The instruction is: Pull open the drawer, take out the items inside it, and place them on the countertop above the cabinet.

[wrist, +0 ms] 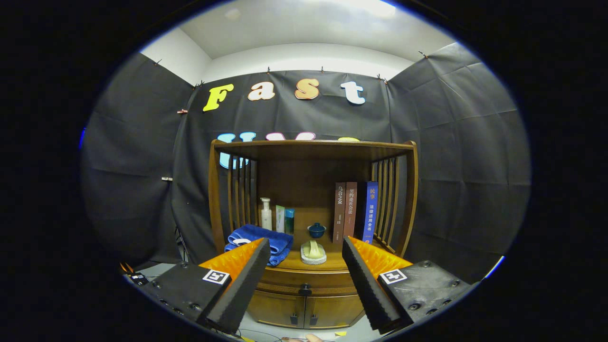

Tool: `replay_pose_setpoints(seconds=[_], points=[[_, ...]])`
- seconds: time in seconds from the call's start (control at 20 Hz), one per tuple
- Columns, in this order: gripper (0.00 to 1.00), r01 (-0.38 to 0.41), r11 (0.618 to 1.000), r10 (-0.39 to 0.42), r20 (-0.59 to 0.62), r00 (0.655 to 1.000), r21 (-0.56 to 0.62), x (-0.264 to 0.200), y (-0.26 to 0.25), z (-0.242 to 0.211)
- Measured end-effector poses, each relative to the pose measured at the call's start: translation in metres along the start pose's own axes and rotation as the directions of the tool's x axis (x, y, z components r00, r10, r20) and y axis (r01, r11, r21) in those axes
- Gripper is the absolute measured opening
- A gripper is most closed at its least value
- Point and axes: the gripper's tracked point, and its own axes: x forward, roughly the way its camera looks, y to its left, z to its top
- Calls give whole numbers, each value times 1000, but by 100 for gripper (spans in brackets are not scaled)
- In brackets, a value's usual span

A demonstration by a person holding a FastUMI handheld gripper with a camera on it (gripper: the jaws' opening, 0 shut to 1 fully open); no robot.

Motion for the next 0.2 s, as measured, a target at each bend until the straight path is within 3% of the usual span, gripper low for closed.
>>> replay_pose_setpoints(seconds=[0.2], points=[[99,-16,1000,16,11,1000,8,-2,3,3]])
